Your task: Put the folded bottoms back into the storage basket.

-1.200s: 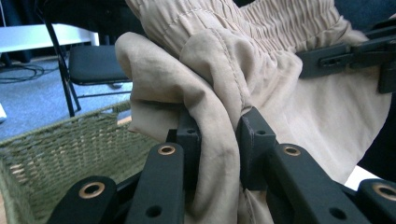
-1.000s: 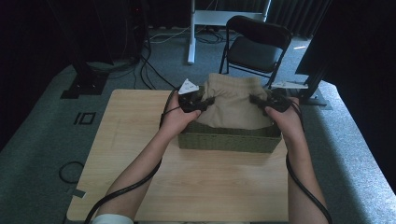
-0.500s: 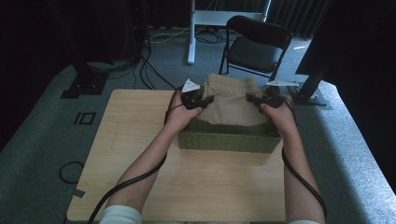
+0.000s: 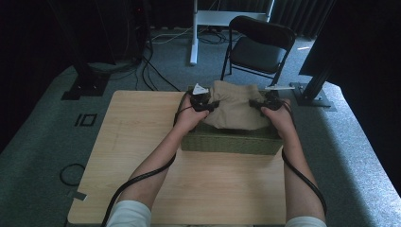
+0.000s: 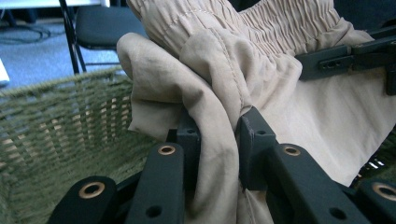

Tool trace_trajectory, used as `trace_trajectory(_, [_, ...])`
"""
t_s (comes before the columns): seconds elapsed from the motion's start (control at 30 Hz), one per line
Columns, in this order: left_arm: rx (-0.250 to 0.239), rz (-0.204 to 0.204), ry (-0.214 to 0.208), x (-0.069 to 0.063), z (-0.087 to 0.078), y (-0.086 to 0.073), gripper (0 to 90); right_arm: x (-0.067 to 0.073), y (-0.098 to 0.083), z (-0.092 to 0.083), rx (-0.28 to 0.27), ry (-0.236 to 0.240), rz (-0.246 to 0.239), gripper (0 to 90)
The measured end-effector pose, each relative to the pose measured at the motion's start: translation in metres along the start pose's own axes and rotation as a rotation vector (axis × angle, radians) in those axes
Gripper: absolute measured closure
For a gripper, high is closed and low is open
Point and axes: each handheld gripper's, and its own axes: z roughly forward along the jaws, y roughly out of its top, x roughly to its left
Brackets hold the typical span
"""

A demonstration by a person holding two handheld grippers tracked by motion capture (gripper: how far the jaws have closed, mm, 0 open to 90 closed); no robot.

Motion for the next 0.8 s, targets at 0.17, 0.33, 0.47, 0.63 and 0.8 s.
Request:
trace_trajectory(0.17, [0.046,-0.028,0.009,0.006,0.012,-0.008,74.9,-0.006,-0.009,0.018,0.038,-0.010,0.014,79.5])
trace_trajectory(0.33, [0.092,-0.033,0.029,0.011,0.021,-0.016,74.7,-0.008,-0.015,0.031,0.070,-0.015,0.019,79.5])
trace_trajectory(0.47, [0.129,-0.036,0.047,0.015,0.030,-0.023,74.6,-0.010,-0.020,0.043,0.099,-0.031,0.016,79.5])
trace_trajectory(0.63, [0.171,-0.003,0.063,0.015,0.038,-0.027,74.0,-0.013,-0.027,0.056,0.138,-0.039,0.019,79.4])
trace_trajectory(0.8, [0.208,-0.026,0.067,0.017,0.046,-0.035,73.4,-0.015,-0.032,0.063,0.166,-0.051,0.021,79.4])
